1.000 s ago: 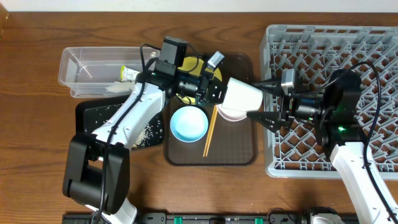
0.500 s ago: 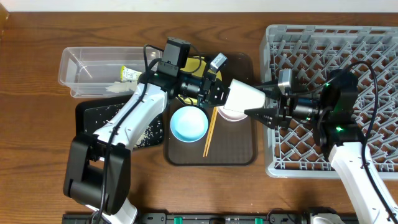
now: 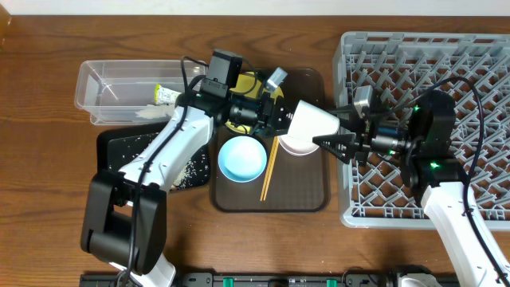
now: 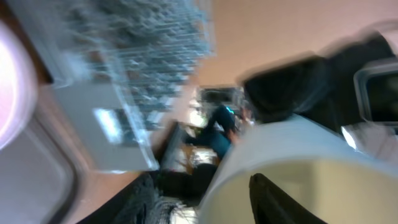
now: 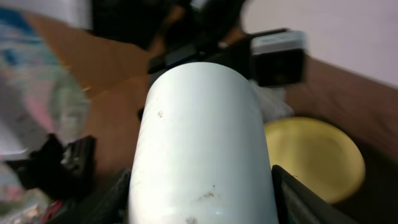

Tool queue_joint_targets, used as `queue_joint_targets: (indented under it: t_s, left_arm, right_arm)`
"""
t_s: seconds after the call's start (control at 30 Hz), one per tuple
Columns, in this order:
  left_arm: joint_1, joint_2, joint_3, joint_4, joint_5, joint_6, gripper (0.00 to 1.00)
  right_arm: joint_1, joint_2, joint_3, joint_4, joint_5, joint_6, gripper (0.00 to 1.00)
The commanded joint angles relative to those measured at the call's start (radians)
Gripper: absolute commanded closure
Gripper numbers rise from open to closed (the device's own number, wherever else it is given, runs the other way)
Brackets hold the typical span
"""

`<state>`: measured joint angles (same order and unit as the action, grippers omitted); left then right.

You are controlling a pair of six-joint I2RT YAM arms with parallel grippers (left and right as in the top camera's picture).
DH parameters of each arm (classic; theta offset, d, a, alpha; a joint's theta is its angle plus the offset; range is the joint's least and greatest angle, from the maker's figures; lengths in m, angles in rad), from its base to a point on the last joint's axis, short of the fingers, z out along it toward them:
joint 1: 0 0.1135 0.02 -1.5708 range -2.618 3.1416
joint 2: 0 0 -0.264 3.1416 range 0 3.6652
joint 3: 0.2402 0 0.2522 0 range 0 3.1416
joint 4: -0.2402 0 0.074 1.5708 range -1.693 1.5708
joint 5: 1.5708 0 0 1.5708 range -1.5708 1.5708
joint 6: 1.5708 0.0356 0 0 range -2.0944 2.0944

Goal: Sort waste into correct bins and load items into the dishwasher rack
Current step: 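Hand the white cup from the left gripper to the right gripper, then place the white cup upside down in the dish rack with the right gripper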

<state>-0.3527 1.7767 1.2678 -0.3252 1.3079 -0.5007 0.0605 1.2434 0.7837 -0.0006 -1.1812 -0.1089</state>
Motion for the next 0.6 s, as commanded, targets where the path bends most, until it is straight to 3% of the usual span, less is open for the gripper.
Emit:
queue_joint_targets:
  t_s: [0.0,0.13,0.23,0.57]
  left_arm:
    - [0.024,-0.003,0.004,-0.072,-0.307,0.053,0.44]
    - [0.063,-0.054,0.004,-0.216,-0.574,0.162,0.41]
    - [0.103,-0.132,0.004,-0.298,-0.718,0.217,0.4]
    - [0.219,-0.39,0.004,-0.483,-0.961,0.235,0.4]
  right_arm:
    - [-0.005,0.002,0.012,-0.019,0.162,0.061,0.6]
    - [-0.034,-0.011,0.016,-0.048,0.264,0.113,0.78]
    - [-0.059,-0.048,0.031,-0.141,0.354,0.113,0.99]
    - [-0.142,-0.159,0.267,-0.729,0.839,0.112,0.99]
